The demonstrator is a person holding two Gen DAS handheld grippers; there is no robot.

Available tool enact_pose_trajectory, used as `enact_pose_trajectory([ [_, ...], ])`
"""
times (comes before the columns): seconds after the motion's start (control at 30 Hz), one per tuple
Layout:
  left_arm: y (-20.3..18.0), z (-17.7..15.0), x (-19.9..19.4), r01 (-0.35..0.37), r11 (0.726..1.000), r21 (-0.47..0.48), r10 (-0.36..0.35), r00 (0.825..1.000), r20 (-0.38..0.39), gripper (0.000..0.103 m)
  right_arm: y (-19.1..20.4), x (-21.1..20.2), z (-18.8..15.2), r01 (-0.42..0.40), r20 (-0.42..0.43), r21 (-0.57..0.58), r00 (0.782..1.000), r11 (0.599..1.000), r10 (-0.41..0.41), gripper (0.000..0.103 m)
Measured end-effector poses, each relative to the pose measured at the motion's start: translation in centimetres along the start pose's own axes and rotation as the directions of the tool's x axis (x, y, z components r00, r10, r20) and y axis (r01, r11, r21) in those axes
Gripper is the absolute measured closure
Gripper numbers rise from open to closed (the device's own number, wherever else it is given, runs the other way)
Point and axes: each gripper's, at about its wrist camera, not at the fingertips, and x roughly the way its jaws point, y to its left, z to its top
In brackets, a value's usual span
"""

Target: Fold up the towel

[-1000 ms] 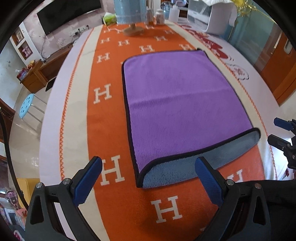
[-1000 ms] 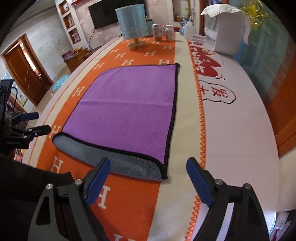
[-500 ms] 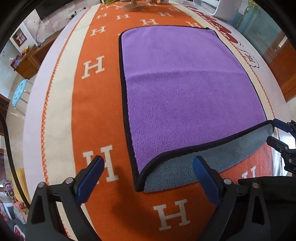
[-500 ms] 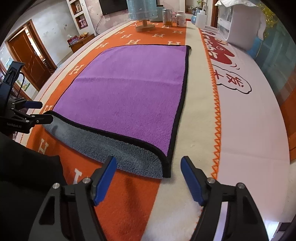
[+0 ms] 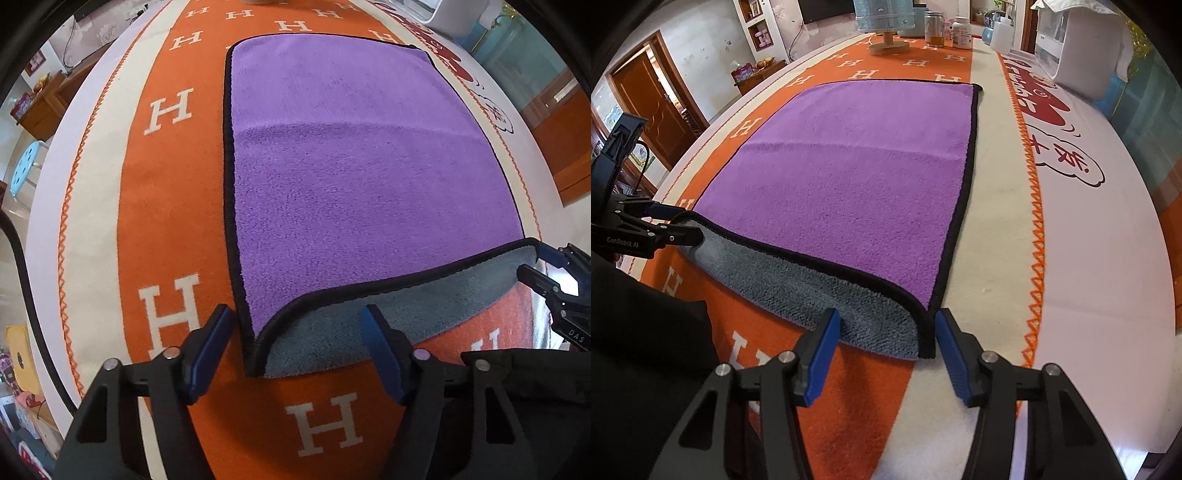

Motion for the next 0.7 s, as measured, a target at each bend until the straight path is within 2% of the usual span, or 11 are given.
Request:
enact_pose_trajectory([
  [0.07, -0.2, 0.0, -0.2, -0.006, 1.000, -0.001, 0.006, 1.000, 0.000, 0.040, -0.1, -0.2, 0.0, 0.002, 0.002, 0.000, 1.000, 1.000, -0.002, 0.057],
  [0.13, -0.2, -0.1, -0.3, -0.004, 1.000, -0.006, 0.004, 1.000, -0.001, 0.049, -0.2, -0.3, -0.1, 0.004, 0.005, 0.001, 1.000, 1.000, -0.004, 0.061],
  [0.3, 0.4, -0.7, -1.1, -0.008, 1.000, -0.029, 0.009, 1.000, 0.004, 0.056, -0.4, -0.6, -0.1, 0.004, 0.010, 0.000, 1.000, 1.000, -0.004, 0.075],
  [0.53, 0.9, -1.2, -2.0, 0.000, 0.999, -0.038, 0.001, 1.000, 0.012, 0.078, -0.3, -0.9, -0.2, 0.002, 0.011, -0.004, 1.000, 1.000, -0.002, 0.085],
  [0.7, 1.1, -1.2, -2.5, -0.002, 0.999, -0.040, 0.003, 1.000, 0.022, 0.080, -0.3, -1.1, -0.2, 0.002, 0.014, -0.002, 1.000, 1.000, -0.002, 0.088],
])
